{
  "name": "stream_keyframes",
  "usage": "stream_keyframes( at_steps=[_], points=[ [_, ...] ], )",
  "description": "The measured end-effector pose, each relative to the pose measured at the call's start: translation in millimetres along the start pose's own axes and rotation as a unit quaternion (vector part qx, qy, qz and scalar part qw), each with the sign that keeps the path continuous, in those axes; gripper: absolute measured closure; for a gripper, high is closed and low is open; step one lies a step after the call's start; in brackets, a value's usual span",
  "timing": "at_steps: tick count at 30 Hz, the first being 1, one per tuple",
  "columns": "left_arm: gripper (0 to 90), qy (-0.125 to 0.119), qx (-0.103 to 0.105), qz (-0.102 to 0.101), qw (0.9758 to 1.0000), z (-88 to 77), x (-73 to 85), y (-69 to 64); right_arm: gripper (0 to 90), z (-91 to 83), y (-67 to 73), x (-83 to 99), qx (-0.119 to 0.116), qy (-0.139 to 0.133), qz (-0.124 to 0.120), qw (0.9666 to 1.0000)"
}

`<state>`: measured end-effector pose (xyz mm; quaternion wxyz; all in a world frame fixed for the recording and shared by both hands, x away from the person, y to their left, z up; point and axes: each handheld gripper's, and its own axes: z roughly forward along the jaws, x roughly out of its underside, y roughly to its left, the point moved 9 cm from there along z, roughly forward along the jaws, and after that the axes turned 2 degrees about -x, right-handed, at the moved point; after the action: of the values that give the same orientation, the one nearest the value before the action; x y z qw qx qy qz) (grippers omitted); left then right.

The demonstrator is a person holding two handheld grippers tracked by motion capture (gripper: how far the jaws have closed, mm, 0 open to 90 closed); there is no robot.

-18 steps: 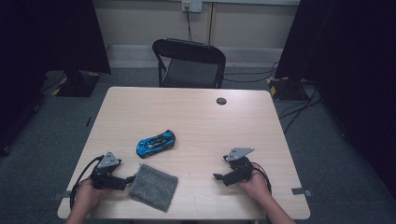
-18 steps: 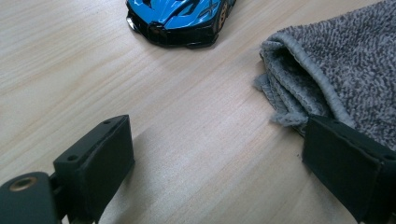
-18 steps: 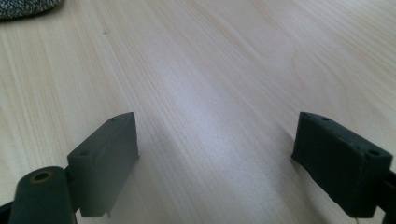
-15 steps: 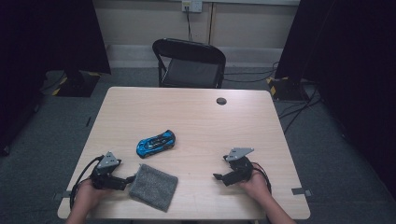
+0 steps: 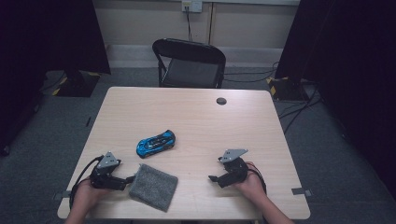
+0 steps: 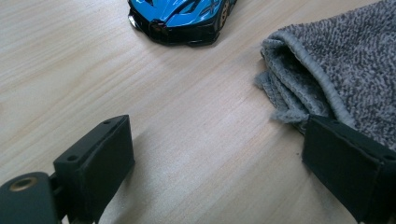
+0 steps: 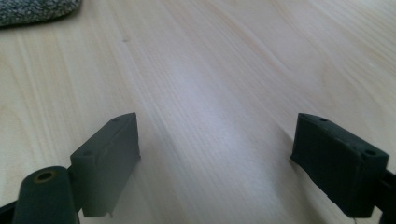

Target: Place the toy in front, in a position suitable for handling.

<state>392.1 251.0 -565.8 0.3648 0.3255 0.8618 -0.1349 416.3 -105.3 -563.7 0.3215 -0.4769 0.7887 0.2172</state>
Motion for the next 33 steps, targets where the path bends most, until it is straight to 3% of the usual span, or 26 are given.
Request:
stream_keyframes(
  at_steps=[5, 8, 14, 15, 17, 20, 21, 22, 33],
  points=[
    [8.3, 0.003, -0.002, -0.003, 1.0000, 0.5, -0.6, 0.0, 14.3, 1.4, 8.0, -3.8, -0.016, 0.011, 0.002, 0.9998],
    [8.4, 0.004, -0.003, -0.001, 1.0000, 0.3, -0.6, 0.4, 14.2, -1.0, 19.1, -15.2, -0.027, 0.005, -0.001, 0.9996],
    [9.4, 0.007, -0.008, -0.005, 0.9999, -1.6, 0.4, 0.7, 16.9, -1.2, 34.0, -33.7, -0.036, 0.003, -0.028, 0.9990],
    [10.8, 0.009, -0.009, -0.005, 0.9999, -2.0, 0.5, 0.6, 19.3, 1.2, 42.3, -40.4, -0.056, 0.004, -0.029, 0.9980],
    [11.4, 0.012, -0.011, -0.007, 0.9998, -2.6, 0.4, 0.4, 19.8, 2.8, 46.1, -43.6, -0.059, 0.004, -0.037, 0.9975],
    [15.1, 0.014, -0.016, -0.013, 0.9997, -3.4, -0.2, 1.4, 25.6, 10.9, 62.8, -55.3, -0.080, 0.013, -0.074, 0.9940],
    [15.1, 0.014, -0.016, -0.017, 0.9996, -3.2, -0.5, 1.4, 25.6, 10.9, 62.8, -55.3, -0.080, 0.013, -0.074, 0.9940],
    [15.0, 0.014, -0.016, -0.019, 0.9996, -3.2, -0.8, 1.8, 27.2, 16.5, 72.8, -60.6, -0.093, 0.014, -0.091, 0.9914],
    [15.2, 0.018, -0.019, -0.027, 0.9993, -4.7, -0.4, 3.3, 37.7, 45.8, 104.2, -77.3, -0.142, 0.015, -0.113, 0.9832]
  ],
)
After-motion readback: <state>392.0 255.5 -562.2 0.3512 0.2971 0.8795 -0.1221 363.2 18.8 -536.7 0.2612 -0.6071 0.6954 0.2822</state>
